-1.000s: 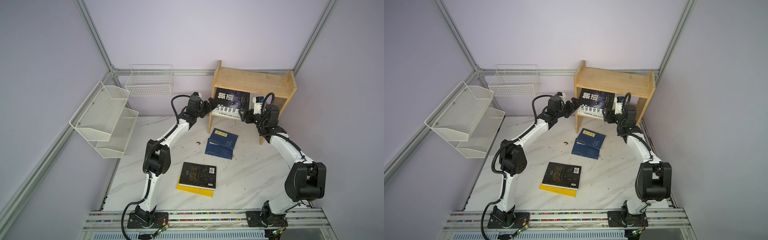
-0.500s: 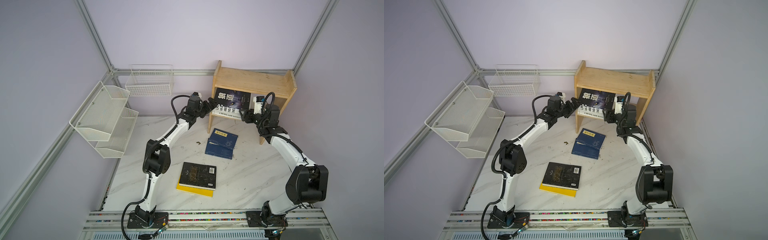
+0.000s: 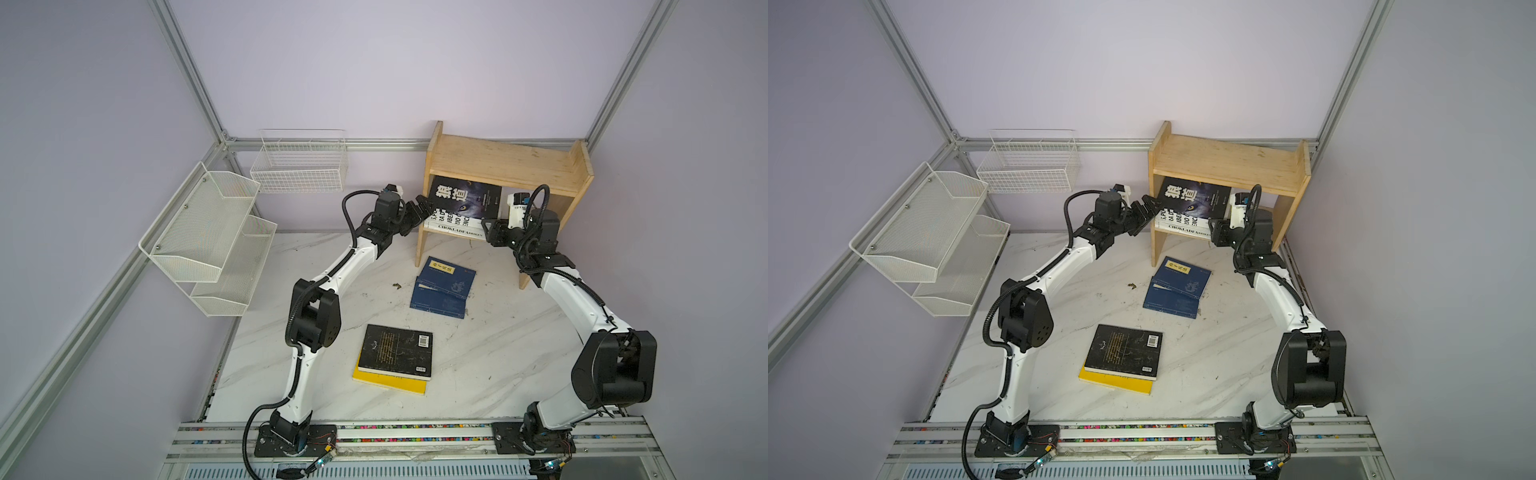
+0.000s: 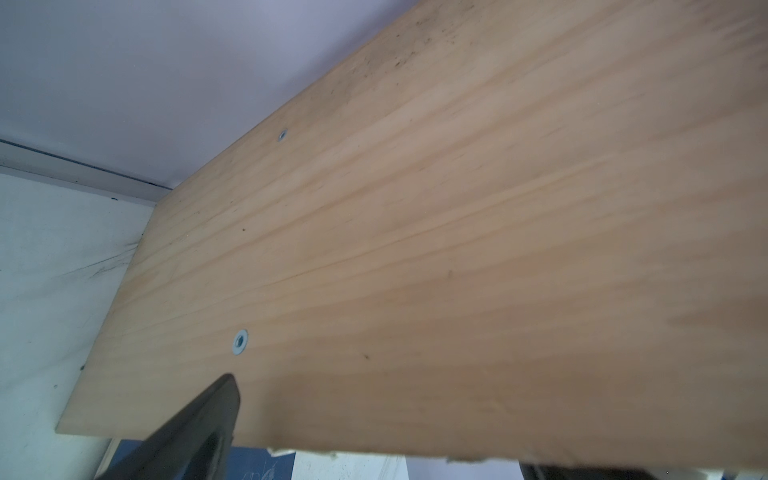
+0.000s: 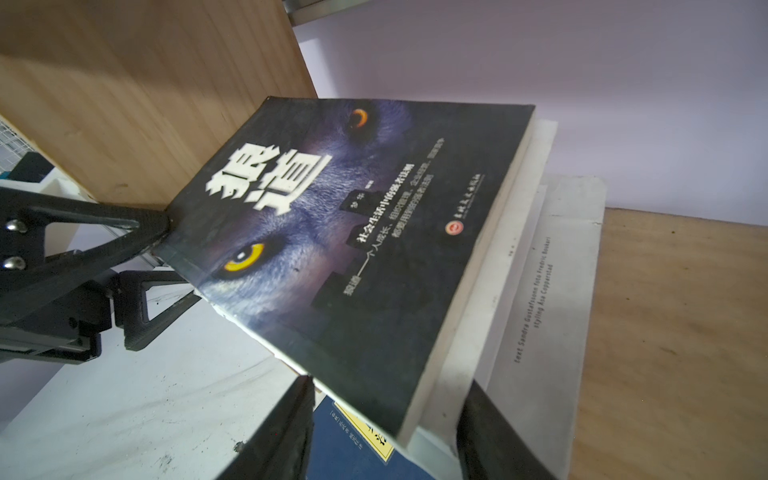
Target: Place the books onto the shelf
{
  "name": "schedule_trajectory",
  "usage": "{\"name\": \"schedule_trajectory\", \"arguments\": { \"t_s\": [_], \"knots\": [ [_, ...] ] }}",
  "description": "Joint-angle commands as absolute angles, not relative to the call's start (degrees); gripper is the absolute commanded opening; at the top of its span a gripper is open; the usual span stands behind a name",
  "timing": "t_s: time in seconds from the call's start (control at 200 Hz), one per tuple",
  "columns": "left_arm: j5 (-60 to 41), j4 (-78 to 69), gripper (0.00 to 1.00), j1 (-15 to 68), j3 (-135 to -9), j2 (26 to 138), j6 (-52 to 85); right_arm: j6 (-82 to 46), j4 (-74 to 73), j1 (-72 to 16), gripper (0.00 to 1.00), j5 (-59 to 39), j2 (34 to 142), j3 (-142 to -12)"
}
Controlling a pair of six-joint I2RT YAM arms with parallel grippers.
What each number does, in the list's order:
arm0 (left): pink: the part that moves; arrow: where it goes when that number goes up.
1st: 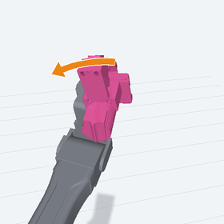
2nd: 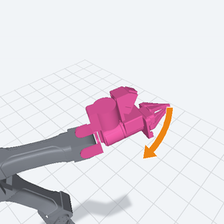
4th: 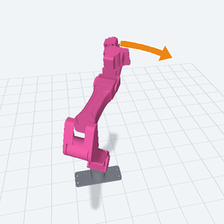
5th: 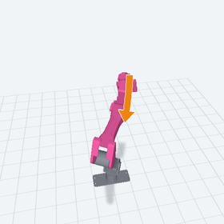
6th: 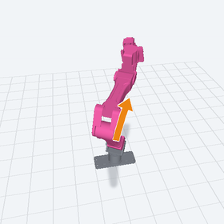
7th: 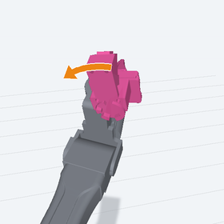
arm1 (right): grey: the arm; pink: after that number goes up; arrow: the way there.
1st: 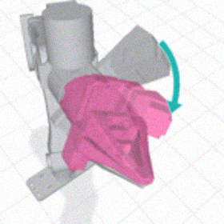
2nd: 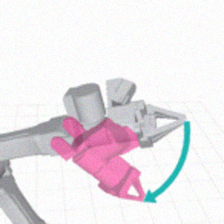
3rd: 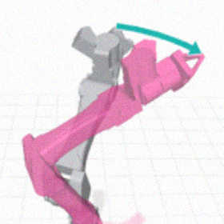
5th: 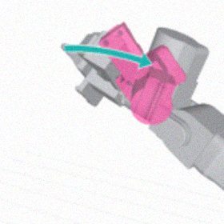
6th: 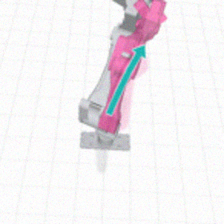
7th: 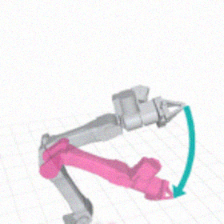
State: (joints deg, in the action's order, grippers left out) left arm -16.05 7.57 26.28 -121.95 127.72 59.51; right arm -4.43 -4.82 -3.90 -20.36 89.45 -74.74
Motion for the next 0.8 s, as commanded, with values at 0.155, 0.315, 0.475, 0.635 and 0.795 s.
{"name": "schedule_trajectory", "arguments": {
  "t_s": [0.155, 0.315, 0.475, 0.635, 0.795],
  "knots": [
    [-12.83, 3.57, 1.00, 23.47, -119.87, 124.97, 60.11, -4.31, -7.53, -4.54, 0.53, -21.23, 87.33, -74.23],
    [-15.11, -1.76, 1.00, 23.38, -117.55, 123.47, 57.93, -4.31, -7.21, -4.49, 0.51, -20.27, 86.98, -73.80],
    [-17.22, -3.65, 1.00, 23.38, -115.31, 121.58, 54.15, -4.33, -7.12, -4.56, 0.53, -20.13, 87.05, -73.83],
    [-18.94, -2.69, 1.00, 23.38, -112.45, 119.12, 48.89, -4.31, -7.13, -4.55, 0.57, -20.19, 87.00, -73.87],
    [-18.18, 0.62, 1.00, 23.44, -110.32, 116.78, 43.70, -4.18, -6.87, -4.58, 0.58, -20.12, 86.70, -73.84]
  ]
}}
